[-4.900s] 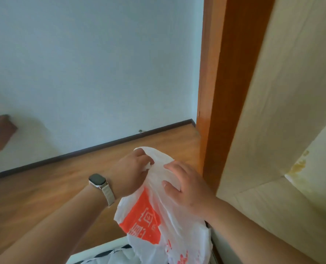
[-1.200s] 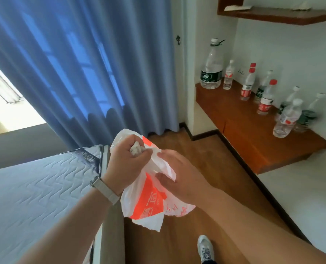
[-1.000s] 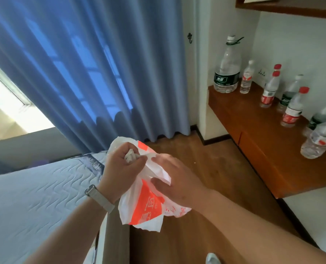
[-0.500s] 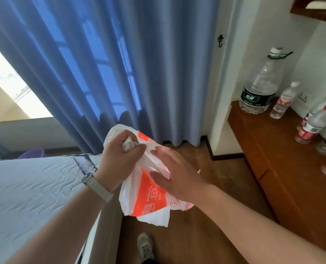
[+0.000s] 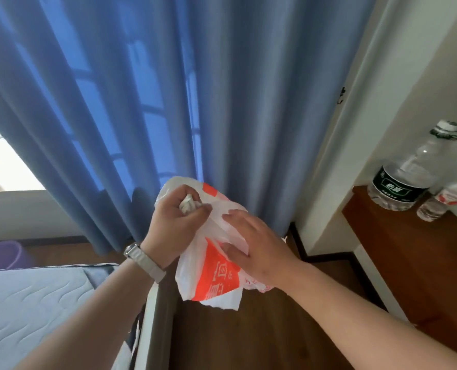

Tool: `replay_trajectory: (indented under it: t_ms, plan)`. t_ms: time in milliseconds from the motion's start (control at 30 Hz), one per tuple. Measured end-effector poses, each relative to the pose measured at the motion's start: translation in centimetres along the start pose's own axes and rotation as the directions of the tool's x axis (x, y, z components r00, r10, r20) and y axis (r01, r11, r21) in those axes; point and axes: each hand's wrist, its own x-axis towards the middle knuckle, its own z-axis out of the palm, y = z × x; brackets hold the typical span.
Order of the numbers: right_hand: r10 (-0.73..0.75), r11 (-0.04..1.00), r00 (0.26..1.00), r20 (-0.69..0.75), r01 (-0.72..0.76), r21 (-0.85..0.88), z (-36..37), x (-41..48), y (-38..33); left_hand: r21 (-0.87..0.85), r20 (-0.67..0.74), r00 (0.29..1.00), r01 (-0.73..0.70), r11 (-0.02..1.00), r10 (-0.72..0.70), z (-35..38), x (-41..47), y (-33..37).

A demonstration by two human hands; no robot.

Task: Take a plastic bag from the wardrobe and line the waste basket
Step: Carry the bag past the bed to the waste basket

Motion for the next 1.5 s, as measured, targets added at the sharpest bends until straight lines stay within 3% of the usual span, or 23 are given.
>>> replay_trajectory:
  t_ms: [333,500,733,1000,1200,1500]
  plan:
    - [-0.117,0.992,0.987,0.109,0.112,0.054,3.9,14.5,-0.6,-0.082,-0.128,0.987,0.086,0.993,-0.096,-6.7,8.3,-6.2]
    - [-0.212,0.973,0.961,0.18,0.191,0.126,6.1,22.9,0.8,-0.032,-0.24,0.962,0.126,0.992,-0.13,-8.8,13.1,-9.0]
    - [-0.412,0.906,0.858,0.307,0.35,0.236,7.5,36.3,2.7,0.073,-0.502,0.846,0.25,0.965,-0.181,-10.6,22.0,-11.7]
    - [-0.538,0.843,0.733,0.416,0.459,0.28,7.6,48.9,4.1,0.177,-0.673,0.725,0.352,0.919,-0.149,-11.8,30.7,-14.1]
    - [-0.599,0.8,0.639,0.483,0.51,0.316,10.1,54.6,1.0,0.153,-0.754,0.634,0.423,0.893,-0.171,-16.1,33.6,-15.7]
    - [-0.637,0.756,0.532,0.557,0.573,0.317,16.7,64.7,-7.9,0.126,-0.84,0.529,0.408,0.904,-0.121,-27.6,37.8,-20.4]
